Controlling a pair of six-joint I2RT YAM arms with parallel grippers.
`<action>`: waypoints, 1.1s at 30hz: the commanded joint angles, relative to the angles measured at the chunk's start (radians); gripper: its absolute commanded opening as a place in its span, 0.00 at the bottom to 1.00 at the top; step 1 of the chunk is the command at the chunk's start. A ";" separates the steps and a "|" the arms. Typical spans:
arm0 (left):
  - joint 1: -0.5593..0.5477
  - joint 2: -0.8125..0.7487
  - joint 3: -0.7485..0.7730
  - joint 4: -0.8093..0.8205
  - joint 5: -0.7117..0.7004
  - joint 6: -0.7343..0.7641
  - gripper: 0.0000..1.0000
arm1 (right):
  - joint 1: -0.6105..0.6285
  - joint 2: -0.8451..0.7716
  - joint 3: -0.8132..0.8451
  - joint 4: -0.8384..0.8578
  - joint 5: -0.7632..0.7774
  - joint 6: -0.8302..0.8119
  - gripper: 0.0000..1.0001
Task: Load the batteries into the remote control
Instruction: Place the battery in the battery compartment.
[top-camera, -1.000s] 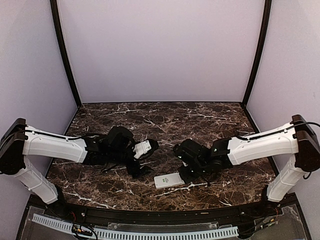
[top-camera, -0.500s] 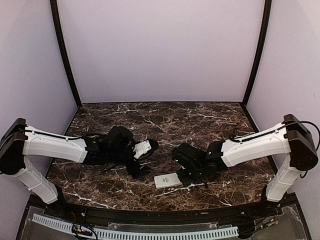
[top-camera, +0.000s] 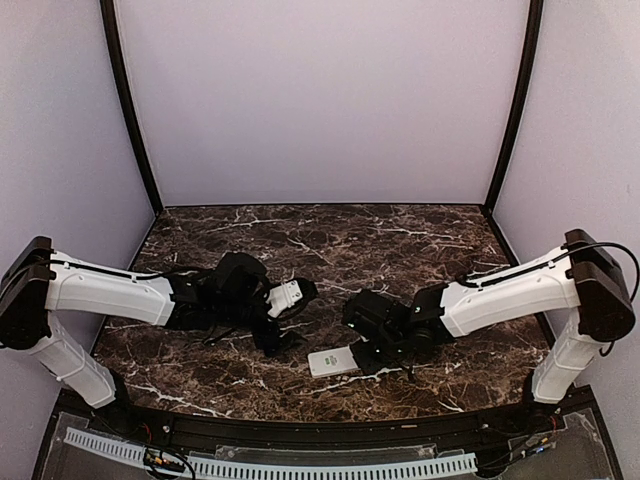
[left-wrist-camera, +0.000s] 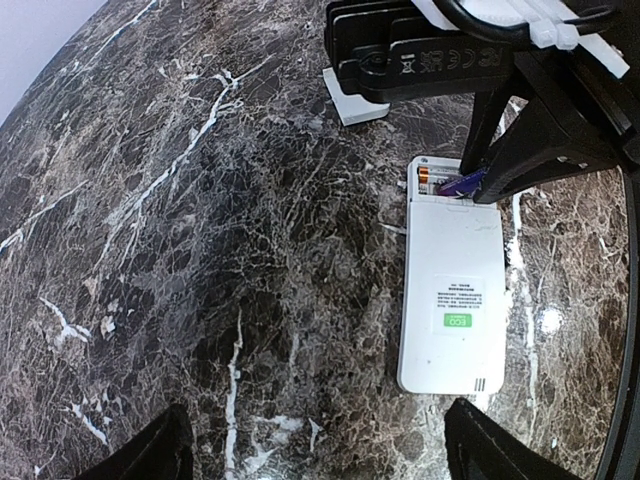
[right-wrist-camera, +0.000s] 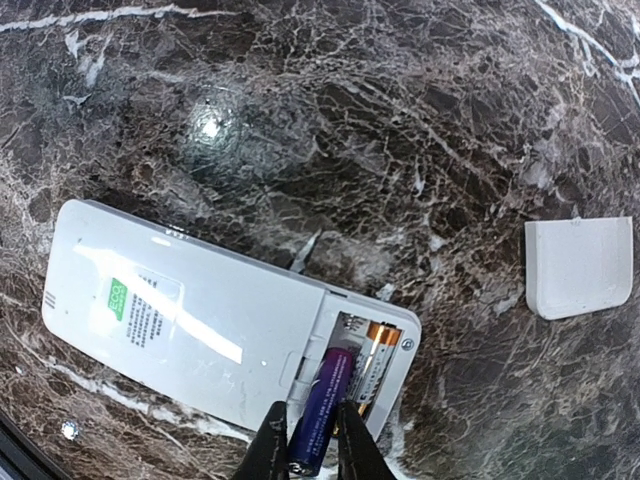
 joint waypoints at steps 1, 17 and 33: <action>-0.003 -0.025 0.021 -0.038 -0.004 0.010 0.86 | 0.025 0.018 -0.015 0.004 -0.017 0.033 0.19; -0.003 -0.027 0.022 -0.043 0.003 0.017 0.87 | 0.035 -0.022 0.035 -0.042 0.004 -0.005 0.28; -0.016 -0.027 -0.074 0.090 0.192 0.014 0.90 | -0.121 -0.369 -0.145 0.087 -0.467 -1.184 0.31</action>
